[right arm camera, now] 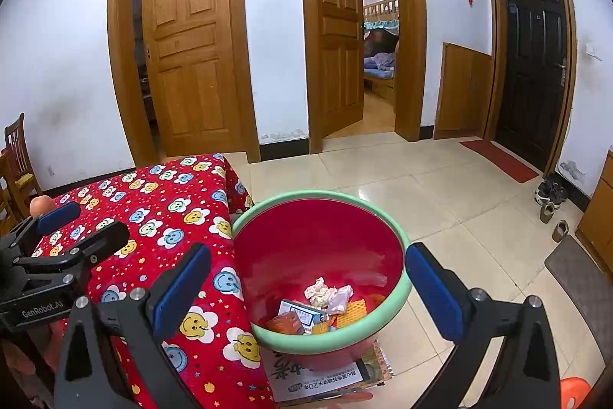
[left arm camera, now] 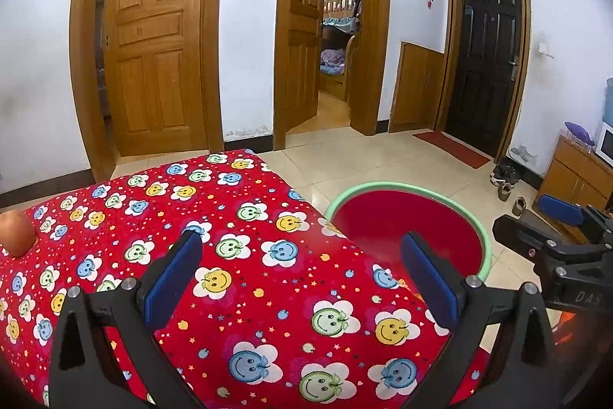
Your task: Collect trash
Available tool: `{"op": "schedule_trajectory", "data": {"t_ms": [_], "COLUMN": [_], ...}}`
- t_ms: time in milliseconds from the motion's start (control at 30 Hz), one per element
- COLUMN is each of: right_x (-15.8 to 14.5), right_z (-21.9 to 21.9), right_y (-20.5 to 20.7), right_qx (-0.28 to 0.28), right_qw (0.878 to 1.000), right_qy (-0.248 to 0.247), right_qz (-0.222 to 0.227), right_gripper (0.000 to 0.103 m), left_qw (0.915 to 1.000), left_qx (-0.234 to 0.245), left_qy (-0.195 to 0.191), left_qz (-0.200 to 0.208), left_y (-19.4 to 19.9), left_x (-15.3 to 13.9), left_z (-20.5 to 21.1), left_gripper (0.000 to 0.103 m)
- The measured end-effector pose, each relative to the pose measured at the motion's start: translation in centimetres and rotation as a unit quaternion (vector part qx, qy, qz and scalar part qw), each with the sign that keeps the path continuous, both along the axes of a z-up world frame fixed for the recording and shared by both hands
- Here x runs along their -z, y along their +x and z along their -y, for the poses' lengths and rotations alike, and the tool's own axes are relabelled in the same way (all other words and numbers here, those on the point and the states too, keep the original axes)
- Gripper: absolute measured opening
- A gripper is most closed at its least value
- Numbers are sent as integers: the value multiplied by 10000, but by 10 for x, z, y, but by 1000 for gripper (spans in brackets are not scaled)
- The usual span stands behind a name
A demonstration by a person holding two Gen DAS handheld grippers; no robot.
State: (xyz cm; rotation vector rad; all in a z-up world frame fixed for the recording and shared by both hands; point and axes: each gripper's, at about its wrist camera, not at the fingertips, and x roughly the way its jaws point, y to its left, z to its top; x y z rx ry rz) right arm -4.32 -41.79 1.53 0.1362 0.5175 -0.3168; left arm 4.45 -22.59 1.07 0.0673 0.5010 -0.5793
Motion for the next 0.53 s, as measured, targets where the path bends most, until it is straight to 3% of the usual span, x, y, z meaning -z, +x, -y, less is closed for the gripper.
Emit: {"op": "schedule_trajectory", "data": {"t_ms": [533], "right_x": [3], "right_z": [5], "right_y": [1], "right_qx": [-7], "right_qw": [10000], "right_qy": [-20], "right_qz": [0], "right_gripper": [103], "left_qw": [10000], "left_qx": [17], "left_qy": [11], "left_qz": [20], "left_y": [0], "left_x": [-1], "left_z": [1], "left_gripper": [101]}}
